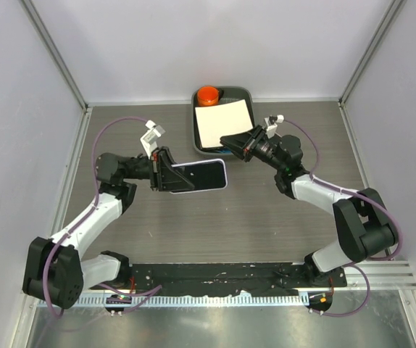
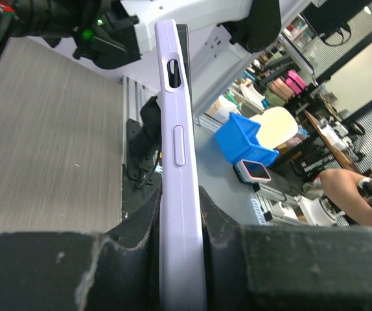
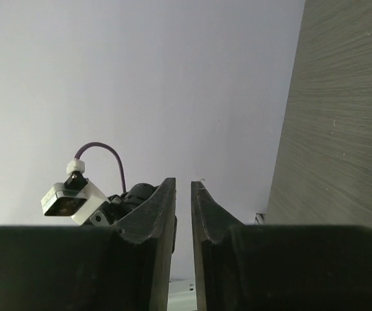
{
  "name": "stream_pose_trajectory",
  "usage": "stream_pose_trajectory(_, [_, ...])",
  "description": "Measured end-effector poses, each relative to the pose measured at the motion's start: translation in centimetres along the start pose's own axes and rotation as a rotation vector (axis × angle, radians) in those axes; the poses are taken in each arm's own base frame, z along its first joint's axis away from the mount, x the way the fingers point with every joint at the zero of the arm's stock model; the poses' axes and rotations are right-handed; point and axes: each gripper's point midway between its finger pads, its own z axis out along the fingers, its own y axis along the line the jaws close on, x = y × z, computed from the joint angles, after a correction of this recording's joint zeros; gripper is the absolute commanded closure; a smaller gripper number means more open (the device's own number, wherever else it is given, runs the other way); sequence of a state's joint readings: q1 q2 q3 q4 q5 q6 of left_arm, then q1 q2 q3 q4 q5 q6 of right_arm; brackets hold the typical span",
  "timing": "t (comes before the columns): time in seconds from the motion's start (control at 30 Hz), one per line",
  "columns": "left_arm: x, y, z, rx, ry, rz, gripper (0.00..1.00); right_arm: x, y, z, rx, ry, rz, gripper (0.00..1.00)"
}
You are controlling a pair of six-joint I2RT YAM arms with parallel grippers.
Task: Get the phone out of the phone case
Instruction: Remove the phone case from the phone.
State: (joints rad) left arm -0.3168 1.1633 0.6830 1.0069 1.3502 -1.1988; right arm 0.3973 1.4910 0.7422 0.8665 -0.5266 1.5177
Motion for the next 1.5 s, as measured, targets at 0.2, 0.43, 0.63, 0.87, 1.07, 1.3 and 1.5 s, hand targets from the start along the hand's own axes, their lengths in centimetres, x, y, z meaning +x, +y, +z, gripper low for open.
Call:
stream_pose_trajectory(0.2, [-1.3, 1.1, -0.8, -0.056, -0.067, 0.006, 1.0, 0.1, 1.1, 0.0, -0.026, 0.035, -0.2, 0.66])
stream_pose_trajectory(0.43, [-1.8, 2.9, -1.5, -0.137, -0.116, -0.029, 1.0, 0.6, 5.6, -1.7, -0.16, 0.113, -0.52, 0.58])
stream_pose_trajectory(0.63, [-1.8, 3.8, -1.6, -0.169, -0.13, -0.053, 1.0, 2.5, 9.1, -3.7, -0.276, 0.167, -0.729, 0.56])
stream_pose_trajectory(0.87, [-1.7, 4.0, -1.7, -0.185, -0.133, -0.064, 1.0, 3.9, 9.5, -4.6, -0.338, 0.234, -0.866, 0.56])
stream_pose_trajectory(1.07, [-1.7, 3.7, -1.8, -0.188, -0.135, -0.055, 1.0, 4.5, 7.2, -4.3, -0.337, 0.321, -0.894, 0.57])
stream_pose_trajectory(1.3, [-1.7, 3.6, -1.9, -0.191, -0.134, -0.045, 1.0, 5.9, 6.1, -4.2, -0.35, 0.395, -0.898, 0.57])
stream_pose_trajectory(1.5, [-1.6, 3.8, -1.9, -0.194, -0.131, -0.052, 1.0, 6.8, 6.1, -4.3, -0.371, 0.423, -0.91, 0.57])
